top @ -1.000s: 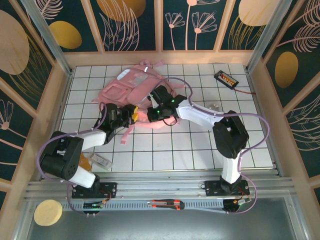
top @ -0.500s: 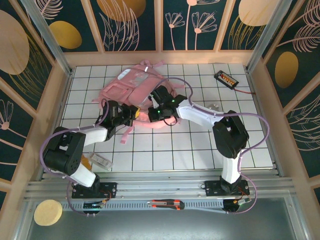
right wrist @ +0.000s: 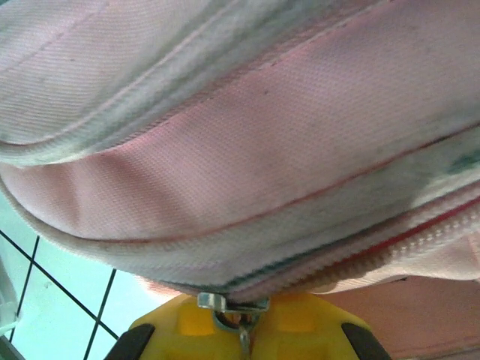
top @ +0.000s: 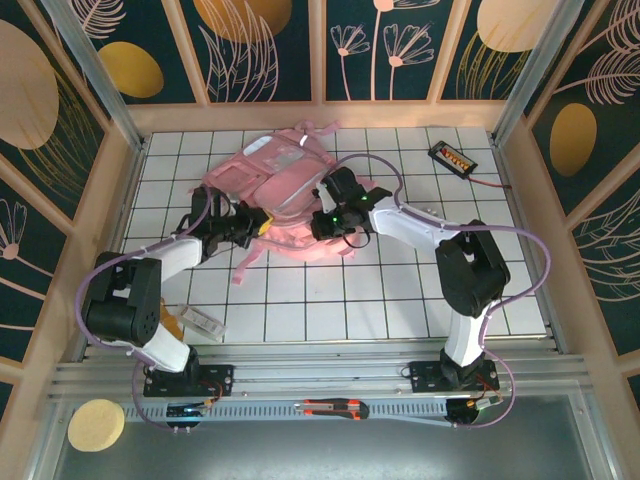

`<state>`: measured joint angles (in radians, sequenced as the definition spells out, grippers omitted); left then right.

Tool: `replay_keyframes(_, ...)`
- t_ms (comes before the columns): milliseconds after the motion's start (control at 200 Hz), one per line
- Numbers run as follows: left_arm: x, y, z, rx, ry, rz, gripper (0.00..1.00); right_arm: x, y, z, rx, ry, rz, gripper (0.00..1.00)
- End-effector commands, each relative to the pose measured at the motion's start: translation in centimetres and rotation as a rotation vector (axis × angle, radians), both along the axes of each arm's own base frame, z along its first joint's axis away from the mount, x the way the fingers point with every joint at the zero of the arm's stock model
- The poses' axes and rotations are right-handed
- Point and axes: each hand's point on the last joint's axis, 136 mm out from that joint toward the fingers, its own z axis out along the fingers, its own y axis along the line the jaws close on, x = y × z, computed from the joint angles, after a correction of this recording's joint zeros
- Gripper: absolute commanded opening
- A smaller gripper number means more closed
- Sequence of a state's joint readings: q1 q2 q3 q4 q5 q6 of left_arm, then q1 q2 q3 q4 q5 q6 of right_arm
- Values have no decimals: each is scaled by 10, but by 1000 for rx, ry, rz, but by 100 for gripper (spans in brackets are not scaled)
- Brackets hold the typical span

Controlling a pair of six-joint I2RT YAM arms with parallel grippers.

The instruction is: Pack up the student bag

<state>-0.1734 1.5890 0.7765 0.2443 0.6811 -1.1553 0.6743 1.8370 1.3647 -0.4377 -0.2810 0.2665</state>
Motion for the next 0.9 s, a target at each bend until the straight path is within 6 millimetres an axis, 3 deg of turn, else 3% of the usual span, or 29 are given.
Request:
replay_keyframes(0, 7, 31, -11, 105, -6, 24, 0, 14, -36, 8, -53, -22, -88, 0)
replay_keyframes(400, 39, 44, -5, 162, -27, 28, 0, -8, -9, 7, -63, -23, -31, 0)
replay_keyframes(435, 36, 47, -11, 191, -14, 19, 0, -8, -11, 6, -73, -29, -36, 0)
replay_keyframes(455, 43, 48, -2, 204, -39, 17, 0, -7, -13, 6, -80, -32, -40, 0)
replay_keyframes(560, 43, 57, -3, 246, -34, 5, 0, -1, -25, 5, -105, -49, -62, 0)
replay_keyframes(896, 34, 69, -10, 241, -18, 23, 0, 40, -60, 0, -129, -74, -113, 0)
